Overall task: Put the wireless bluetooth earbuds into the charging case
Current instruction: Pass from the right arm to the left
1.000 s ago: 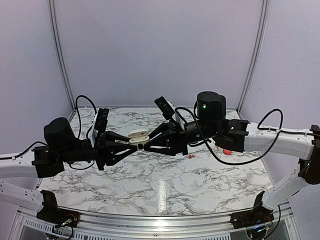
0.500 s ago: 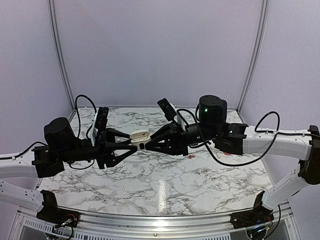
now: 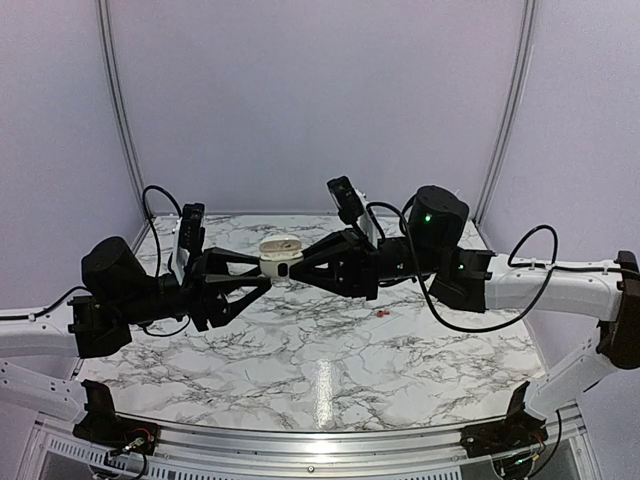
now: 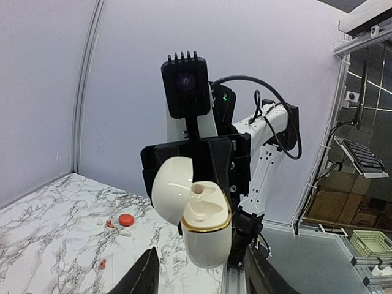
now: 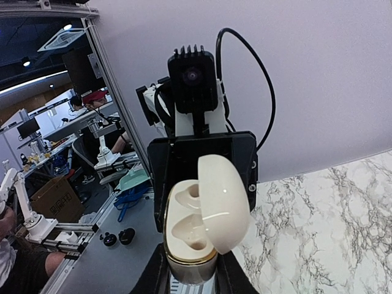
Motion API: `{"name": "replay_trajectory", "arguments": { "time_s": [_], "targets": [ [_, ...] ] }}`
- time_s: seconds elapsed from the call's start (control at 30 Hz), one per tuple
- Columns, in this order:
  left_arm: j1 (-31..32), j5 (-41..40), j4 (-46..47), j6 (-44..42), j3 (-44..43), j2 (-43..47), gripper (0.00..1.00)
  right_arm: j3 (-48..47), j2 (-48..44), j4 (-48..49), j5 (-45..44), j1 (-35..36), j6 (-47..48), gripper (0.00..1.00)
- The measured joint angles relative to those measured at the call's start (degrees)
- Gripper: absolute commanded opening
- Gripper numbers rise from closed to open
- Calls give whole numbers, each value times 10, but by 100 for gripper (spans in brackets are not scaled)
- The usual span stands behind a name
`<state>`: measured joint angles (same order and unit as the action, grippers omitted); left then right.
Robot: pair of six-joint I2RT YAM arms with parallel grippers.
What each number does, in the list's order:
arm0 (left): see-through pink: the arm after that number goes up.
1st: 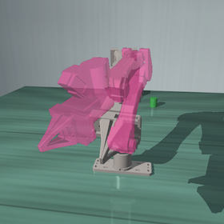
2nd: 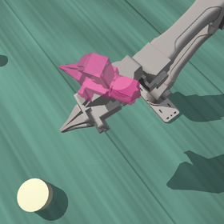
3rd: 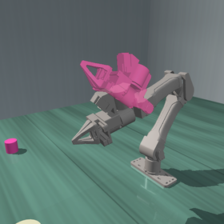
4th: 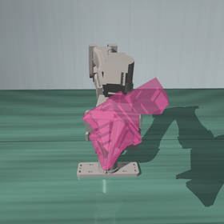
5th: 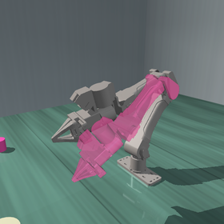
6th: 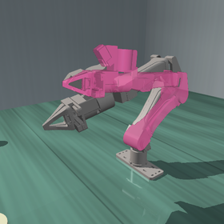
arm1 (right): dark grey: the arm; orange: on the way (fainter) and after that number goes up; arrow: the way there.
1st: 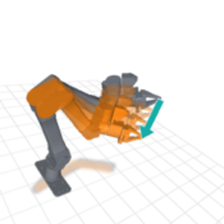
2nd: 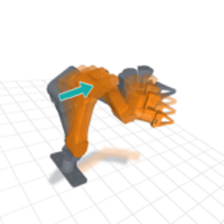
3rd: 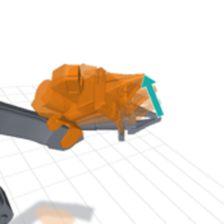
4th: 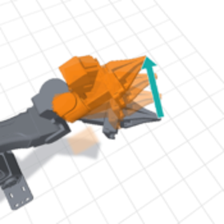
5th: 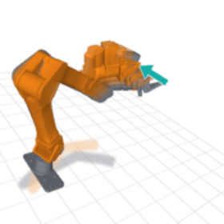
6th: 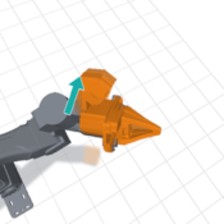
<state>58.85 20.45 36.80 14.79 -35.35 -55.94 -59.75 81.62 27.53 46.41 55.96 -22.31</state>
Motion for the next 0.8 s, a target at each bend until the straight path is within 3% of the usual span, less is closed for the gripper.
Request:
{"name": "replay_trajectory", "arguments": {
  "time_s": [0.8],
  "targets": [
    [14, -30, 97, 24, 3, -56, 46, 9, 0, 33, -40, 13, -2, 9]
  ]
}}
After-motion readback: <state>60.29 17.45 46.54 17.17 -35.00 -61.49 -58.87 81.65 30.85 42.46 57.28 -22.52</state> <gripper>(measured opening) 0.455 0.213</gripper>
